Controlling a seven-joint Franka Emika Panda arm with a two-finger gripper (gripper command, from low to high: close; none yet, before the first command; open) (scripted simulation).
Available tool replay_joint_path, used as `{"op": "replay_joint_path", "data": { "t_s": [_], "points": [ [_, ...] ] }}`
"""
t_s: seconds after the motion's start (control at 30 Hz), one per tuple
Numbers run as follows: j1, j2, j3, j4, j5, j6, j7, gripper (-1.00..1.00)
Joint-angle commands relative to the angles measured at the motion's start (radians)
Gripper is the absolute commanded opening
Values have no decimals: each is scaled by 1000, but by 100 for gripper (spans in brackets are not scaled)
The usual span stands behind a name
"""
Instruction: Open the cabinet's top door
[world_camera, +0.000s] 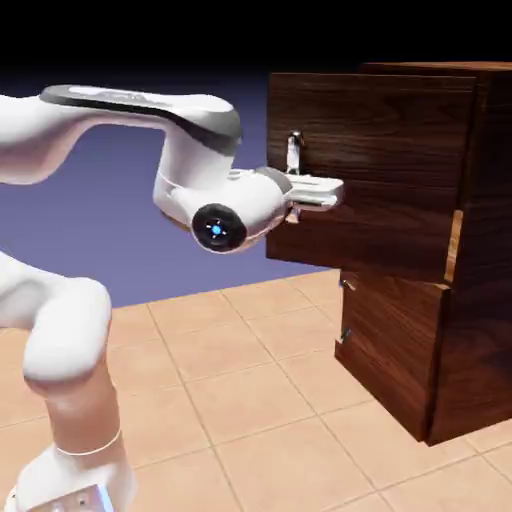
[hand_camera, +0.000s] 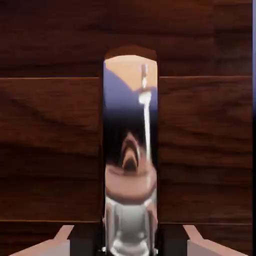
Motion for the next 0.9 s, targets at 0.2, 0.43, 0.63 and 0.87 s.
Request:
{"op": "replay_joint_path", "data": {
  "t_s": [0.2, 0.43, 0.63, 0.87],
  "points": [
    [0, 129, -231, 107, -254, -306, -16, -100],
    [57, 332, -434, 297, -424, -610, -68, -100],
    [123, 537, -579, 493, -498, -871, -135, -100],
    [152, 766, -684, 698, -518, -1134, -226, -100]
  ]
}}
